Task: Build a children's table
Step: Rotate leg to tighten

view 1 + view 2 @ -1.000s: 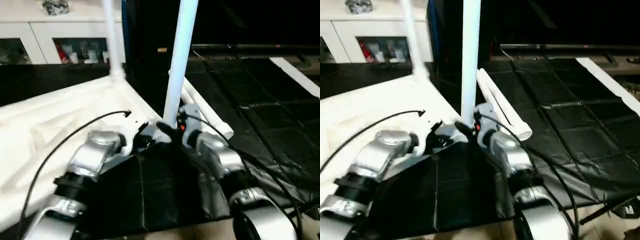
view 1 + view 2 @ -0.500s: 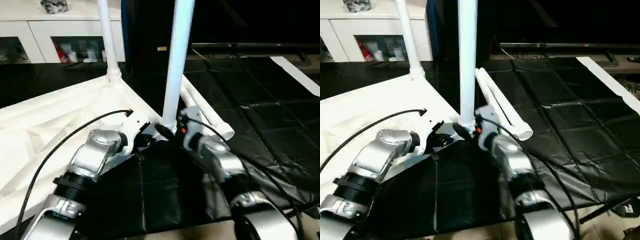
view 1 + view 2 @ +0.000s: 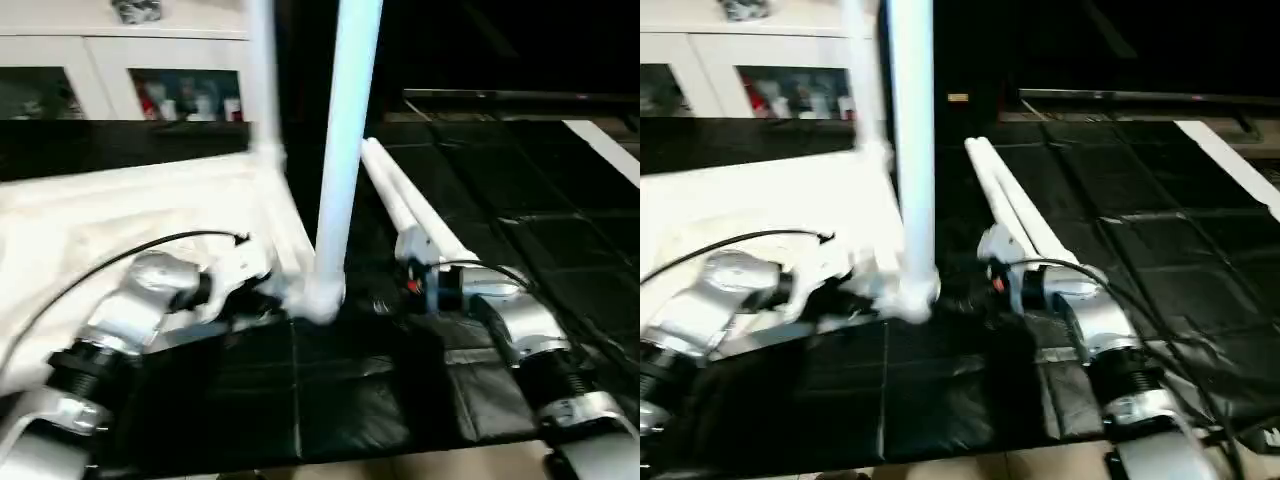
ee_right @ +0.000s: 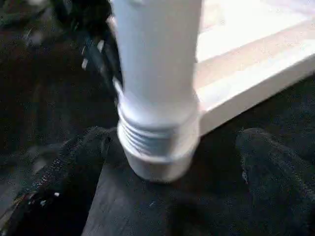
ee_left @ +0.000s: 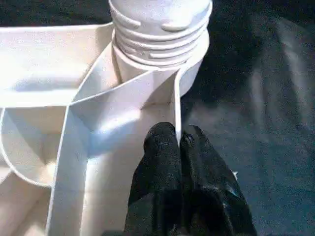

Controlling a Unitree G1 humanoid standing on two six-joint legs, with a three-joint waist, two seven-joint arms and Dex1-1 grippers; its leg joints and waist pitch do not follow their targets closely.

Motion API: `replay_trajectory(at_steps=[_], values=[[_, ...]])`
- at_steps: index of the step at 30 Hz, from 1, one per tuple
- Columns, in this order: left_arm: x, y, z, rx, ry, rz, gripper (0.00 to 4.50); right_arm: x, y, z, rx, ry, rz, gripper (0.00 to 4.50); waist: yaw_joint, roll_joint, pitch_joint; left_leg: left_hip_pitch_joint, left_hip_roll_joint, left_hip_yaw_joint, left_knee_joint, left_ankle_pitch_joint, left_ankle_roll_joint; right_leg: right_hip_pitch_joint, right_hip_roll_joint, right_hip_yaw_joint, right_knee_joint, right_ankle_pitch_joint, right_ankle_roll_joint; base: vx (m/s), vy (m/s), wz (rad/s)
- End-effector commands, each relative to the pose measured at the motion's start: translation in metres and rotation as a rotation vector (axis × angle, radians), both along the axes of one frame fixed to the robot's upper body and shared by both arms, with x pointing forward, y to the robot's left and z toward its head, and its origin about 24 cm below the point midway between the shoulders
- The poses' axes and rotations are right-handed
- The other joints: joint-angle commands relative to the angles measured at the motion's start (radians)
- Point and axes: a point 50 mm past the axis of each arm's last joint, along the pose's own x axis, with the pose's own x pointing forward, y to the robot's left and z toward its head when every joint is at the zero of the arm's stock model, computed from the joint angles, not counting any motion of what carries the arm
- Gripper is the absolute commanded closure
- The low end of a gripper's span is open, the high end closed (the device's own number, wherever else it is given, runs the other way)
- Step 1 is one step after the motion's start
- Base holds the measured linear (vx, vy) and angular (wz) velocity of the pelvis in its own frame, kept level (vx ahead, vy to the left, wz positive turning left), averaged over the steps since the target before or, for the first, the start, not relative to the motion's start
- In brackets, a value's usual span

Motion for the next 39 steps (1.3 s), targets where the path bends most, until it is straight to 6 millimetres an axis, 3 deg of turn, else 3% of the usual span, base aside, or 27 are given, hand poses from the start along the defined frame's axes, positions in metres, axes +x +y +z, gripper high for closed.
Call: replay_trajectory(at_steps=[1, 12, 28, 38, 39], values=[[-0.004, -0.010, 0.000, 0.013, 0.038, -0.140, 4.50, -0.005, 0.007, 0.000, -0.028, 0.004, 0.085, 0.08, 0.000, 0.014, -0.069, 0.013, 0.037, -0.006, -0.062, -0.220, 0.026, 0.052, -0.081, 0.051, -0.074, -0.236, -0.192, 0.000, 0.000, 0.00], [-0.007, -0.012, -0.001, 0.057, 0.044, -0.254, 4.50, -0.006, 0.025, -0.002, -0.028, 0.052, 0.181, 0.08, 0.016, 0.008, -0.071, 0.015, 0.042, -0.007, -0.064, -0.213, 0.011, 0.049, -0.085, 0.053, -0.070, -0.250, -0.182, 0.000, 0.000, 0.00], [-0.008, -0.014, -0.004, 0.055, 0.045, -0.283, 4.50, -0.005, 0.035, -0.006, 0.034, 0.087, 0.176, 1.51, 0.017, 0.010, -0.071, 0.014, 0.042, -0.007, -0.064, -0.221, 0.003, 0.049, -0.086, 0.053, -0.071, -0.261, -0.176, 0.000, 0.000, 0.00], [-0.003, -0.014, -0.005, 0.033, 0.021, -0.205, 4.50, -0.008, 0.039, -0.009, 0.073, 0.102, 0.148, 1.74, 0.017, 0.014, -0.070, 0.016, 0.042, -0.008, -0.066, -0.241, -0.005, 0.048, -0.085, 0.052, -0.073, -0.281, -0.174, 0.000, 0.000, 0.00], [0.002, -0.017, -0.004, 0.002, 0.000, -0.114, 4.50, -0.009, 0.041, -0.014, 0.087, 0.102, 0.082, 1.75, 0.015, 0.022, -0.069, 0.018, 0.043, -0.008, -0.066, -0.257, -0.011, 0.045, -0.086, 0.054, -0.075, -0.295, -0.173, 0.000, 0.000, 0.00]])
